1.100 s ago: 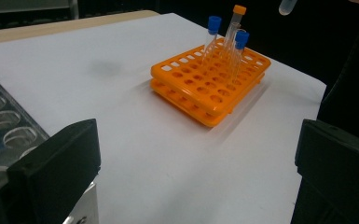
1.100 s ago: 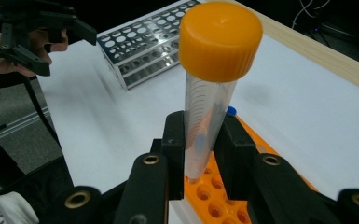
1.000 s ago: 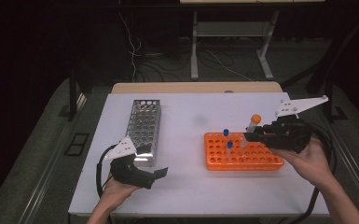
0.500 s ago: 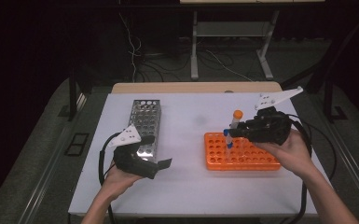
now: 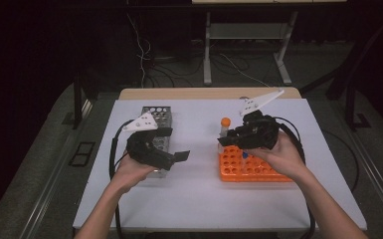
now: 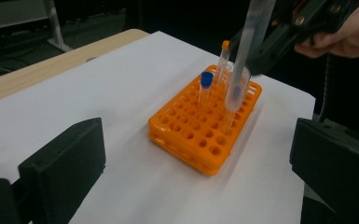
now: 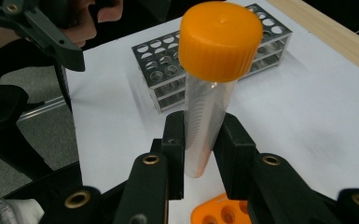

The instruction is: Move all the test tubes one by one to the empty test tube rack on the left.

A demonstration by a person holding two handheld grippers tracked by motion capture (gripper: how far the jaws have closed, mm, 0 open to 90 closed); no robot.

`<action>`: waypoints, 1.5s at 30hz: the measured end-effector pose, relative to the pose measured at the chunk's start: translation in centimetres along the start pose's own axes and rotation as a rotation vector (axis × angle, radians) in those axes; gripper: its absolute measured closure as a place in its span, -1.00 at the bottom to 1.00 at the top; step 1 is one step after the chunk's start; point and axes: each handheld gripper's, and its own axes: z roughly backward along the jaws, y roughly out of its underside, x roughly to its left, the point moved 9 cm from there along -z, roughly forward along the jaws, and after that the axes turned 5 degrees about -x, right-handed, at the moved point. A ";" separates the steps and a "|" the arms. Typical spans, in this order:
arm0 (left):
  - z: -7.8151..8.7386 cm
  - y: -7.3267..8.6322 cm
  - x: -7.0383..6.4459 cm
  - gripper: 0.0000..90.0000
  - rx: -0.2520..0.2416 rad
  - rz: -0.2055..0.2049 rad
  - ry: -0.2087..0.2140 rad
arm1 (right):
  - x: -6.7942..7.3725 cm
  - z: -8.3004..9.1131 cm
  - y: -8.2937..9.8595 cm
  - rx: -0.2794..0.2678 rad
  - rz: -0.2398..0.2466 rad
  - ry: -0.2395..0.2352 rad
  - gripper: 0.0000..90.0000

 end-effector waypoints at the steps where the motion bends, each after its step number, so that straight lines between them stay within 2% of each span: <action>1: -0.1 -0.3 0.0 -0.94 0.002 -0.004 0.004 | 0.0 -0.3 -0.1 0.005 0.006 -0.004 0.64; 6: -0.6 -1.7 0.3 -0.86 0.007 -0.010 0.023 | 0.0 -1.5 -0.3 0.020 0.012 -0.019 0.64; 13: -1.4 -3.5 0.7 -0.68 0.051 -0.039 0.051 | -0.1 -2.5 -0.4 0.034 0.023 -0.035 0.64; 16: -2.0 -4.1 0.9 -0.54 0.072 -0.038 0.063 | -0.2 -3.2 -0.4 0.042 0.026 -0.039 0.64; 19: -2.6 -4.6 0.9 -0.45 0.097 -0.038 0.095 | -0.3 -3.6 -0.4 0.047 0.031 -0.042 0.64; 20: -2.9 -4.7 1.0 -0.35 0.108 -0.044 0.102 | -0.3 -4.0 -0.4 0.055 0.033 -0.042 0.64; 24: -3.5 -5.1 0.8 -0.20 0.142 -0.062 0.128 | -0.4 -4.6 -0.5 0.068 0.043 -0.045 0.64; 27: -4.0 -5.3 0.6 -0.07 0.157 -0.073 0.142 | -0.3 -5.0 -0.5 0.071 0.041 -0.048 0.64; 31: -4.5 -5.3 0.6 0.13 0.186 -0.094 0.140 | -0.1 -5.5 -0.7 0.071 0.048 -0.051 0.64; 36: -4.8 -4.8 0.5 0.30 0.219 -0.101 0.169 | 0.0 -5.8 -0.8 0.071 0.053 -0.053 0.64; 38: -4.8 -4.6 0.4 0.50 0.232 -0.102 0.186 | 0.0 -6.0 -0.8 0.075 0.054 -0.047 0.64; 45: -4.5 -4.8 0.5 0.53 0.221 -0.092 0.192 | 0.1 -6.0 -0.9 0.065 0.041 -0.049 0.61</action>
